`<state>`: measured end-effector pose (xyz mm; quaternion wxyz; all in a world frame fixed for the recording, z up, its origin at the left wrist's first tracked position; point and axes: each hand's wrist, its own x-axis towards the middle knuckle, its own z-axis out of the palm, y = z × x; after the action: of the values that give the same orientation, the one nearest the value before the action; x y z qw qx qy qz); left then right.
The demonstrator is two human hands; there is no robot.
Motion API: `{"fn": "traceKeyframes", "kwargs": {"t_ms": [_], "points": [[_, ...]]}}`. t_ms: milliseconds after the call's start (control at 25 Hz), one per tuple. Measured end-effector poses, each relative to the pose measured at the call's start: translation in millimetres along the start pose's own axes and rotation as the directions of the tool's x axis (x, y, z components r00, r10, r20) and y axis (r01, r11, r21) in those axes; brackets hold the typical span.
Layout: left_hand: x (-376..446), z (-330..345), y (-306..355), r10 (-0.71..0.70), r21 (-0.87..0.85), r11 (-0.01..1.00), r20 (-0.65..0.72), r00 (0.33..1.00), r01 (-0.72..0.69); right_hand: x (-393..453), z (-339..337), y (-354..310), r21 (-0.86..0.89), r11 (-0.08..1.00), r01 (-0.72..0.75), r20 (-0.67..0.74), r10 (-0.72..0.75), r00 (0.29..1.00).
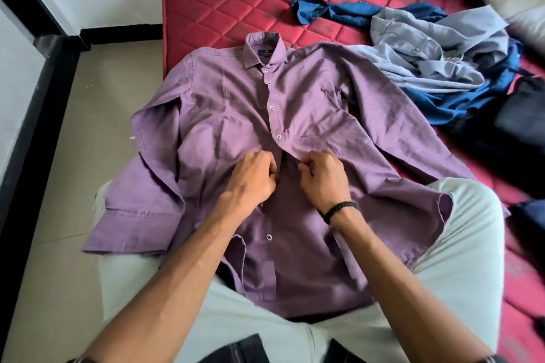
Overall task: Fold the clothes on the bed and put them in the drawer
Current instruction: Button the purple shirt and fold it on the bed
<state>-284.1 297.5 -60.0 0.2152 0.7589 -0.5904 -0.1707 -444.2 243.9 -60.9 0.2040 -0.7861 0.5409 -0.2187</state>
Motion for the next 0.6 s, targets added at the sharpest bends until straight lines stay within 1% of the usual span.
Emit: {"fn": "traceKeyframes", "kwargs": {"t_ms": [80,120,160,240,280,360,400,440,520,600], "points": [[-5.1,-5.4,8.1,-0.055,-0.1,0.994,-0.116,0.992,0.044,-5.3,-3.0,-3.0,0.089,0.996,0.012,-0.031,-0.009,0.999],[-10.6,-6.3,12.4,-0.106,-0.172,0.982,-0.148,0.983,0.079,-11.2,-5.1,-4.3,0.156,0.988,-0.013,-0.032,0.018,0.999],[-16.7,-4.8,14.7,-0.154,-0.246,0.963,-0.149,0.977,0.115,-18.4,-5.6,-5.1,0.224,0.973,-0.063,-0.015,0.068,0.998],[-26.0,3.4,12.8,-0.234,-0.411,0.893,-0.077,0.969,0.183,-29.5,-2.1,-6.4,0.365,0.913,-0.184,0.042,0.181,0.983],[-27.1,7.9,10.5,-0.264,-0.511,0.832,-0.021,0.964,0.216,-31.9,1.5,-5.7,0.438,0.867,-0.238,0.075,0.229,0.971],[-26.1,15.9,6.8,-0.334,-0.685,0.664,0.088,0.938,0.3,-34.1,8.4,-6.9,0.573,0.756,-0.317,0.159,0.277,0.948],[-24.8,18.8,7.2,-0.366,-0.732,0.593,0.127,0.922,0.336,-34.1,10.8,-8.5,0.617,0.706,-0.347,0.202,0.284,0.937],[-23.4,21.5,7.8,-0.386,-0.756,0.549,0.149,0.911,0.356,-33.8,13.4,-9.0,0.646,0.668,-0.369,0.235,0.286,0.929],[-23.1,27.4,8.4,-0.401,-0.781,0.504,0.165,0.901,0.368,-33.7,16.2,-7.3,0.649,0.659,-0.38,0.263,0.275,0.925],[-24.1,29.2,8.7,-0.411,-0.791,0.492,0.157,0.898,0.364,-34.0,20.2,-2.7,0.636,0.675,-0.373,0.262,0.266,0.928]]}}
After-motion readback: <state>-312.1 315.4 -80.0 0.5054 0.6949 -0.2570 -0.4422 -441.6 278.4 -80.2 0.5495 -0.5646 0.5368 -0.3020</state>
